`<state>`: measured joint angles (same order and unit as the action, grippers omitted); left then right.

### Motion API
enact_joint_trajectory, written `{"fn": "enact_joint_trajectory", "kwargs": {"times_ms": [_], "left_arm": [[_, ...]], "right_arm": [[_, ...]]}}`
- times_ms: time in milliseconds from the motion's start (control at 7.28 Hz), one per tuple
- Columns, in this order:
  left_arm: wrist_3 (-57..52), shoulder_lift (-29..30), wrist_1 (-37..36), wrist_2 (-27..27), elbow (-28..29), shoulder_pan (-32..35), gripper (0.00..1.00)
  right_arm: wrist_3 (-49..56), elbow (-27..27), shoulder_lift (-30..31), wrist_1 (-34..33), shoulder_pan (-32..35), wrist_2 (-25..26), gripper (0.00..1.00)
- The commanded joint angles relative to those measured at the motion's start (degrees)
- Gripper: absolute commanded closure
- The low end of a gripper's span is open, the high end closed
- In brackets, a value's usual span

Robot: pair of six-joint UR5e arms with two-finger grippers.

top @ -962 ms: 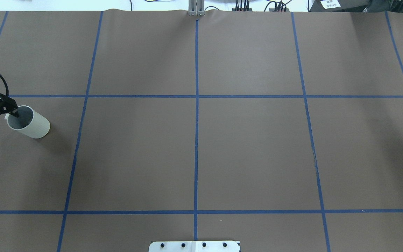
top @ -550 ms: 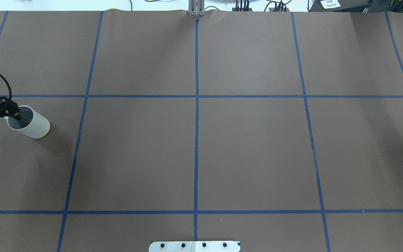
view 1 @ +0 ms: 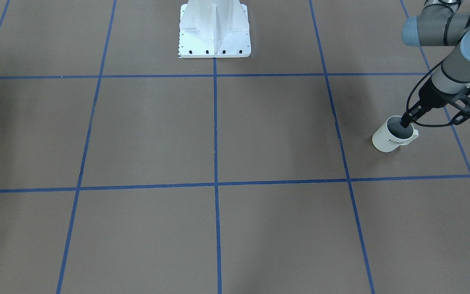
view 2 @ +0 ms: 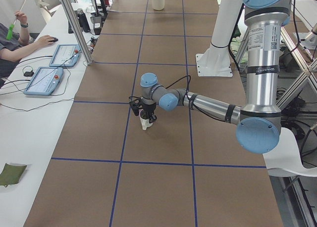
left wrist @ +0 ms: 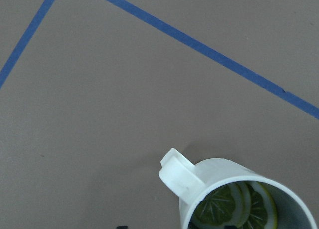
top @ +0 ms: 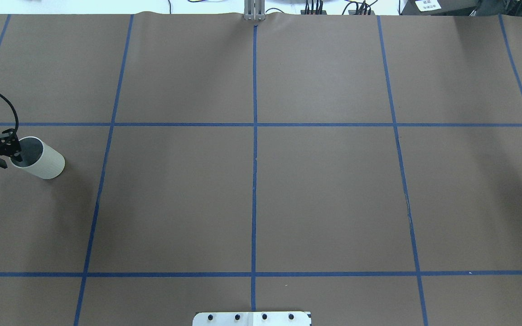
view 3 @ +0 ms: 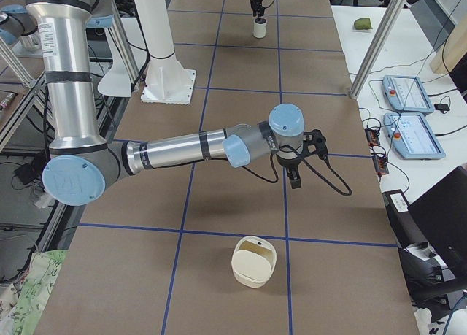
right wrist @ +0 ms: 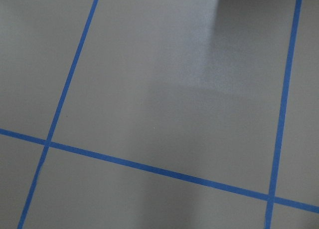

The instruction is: Left arm hands cup to right arm to dump lemon

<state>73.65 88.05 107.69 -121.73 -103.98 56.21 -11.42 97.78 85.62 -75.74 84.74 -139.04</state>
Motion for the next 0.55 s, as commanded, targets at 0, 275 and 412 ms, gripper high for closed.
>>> {"fn": "enact_joint_trajectory", "kwargs": {"times_ms": [0, 275, 412], "left_arm": [[0.09, 0.36, 1.63, 0.0, 1.66, -0.66, 0.74], [0.09, 0.89, 4.19, -0.78, 2.99, -0.67, 0.98], [0.09, 0.54, 2.98, -4.18, 0.47, -0.41, 1.0]], "right_arm": [[-0.01, 0.3, -0.19, 0.07, -0.01, 0.0, 0.0], [-0.1, 0.91, -0.8, 0.07, -0.01, 0.0, 0.0], [-0.1, 1.18, -0.98, 0.07, -0.01, 0.0, 0.0]]}}
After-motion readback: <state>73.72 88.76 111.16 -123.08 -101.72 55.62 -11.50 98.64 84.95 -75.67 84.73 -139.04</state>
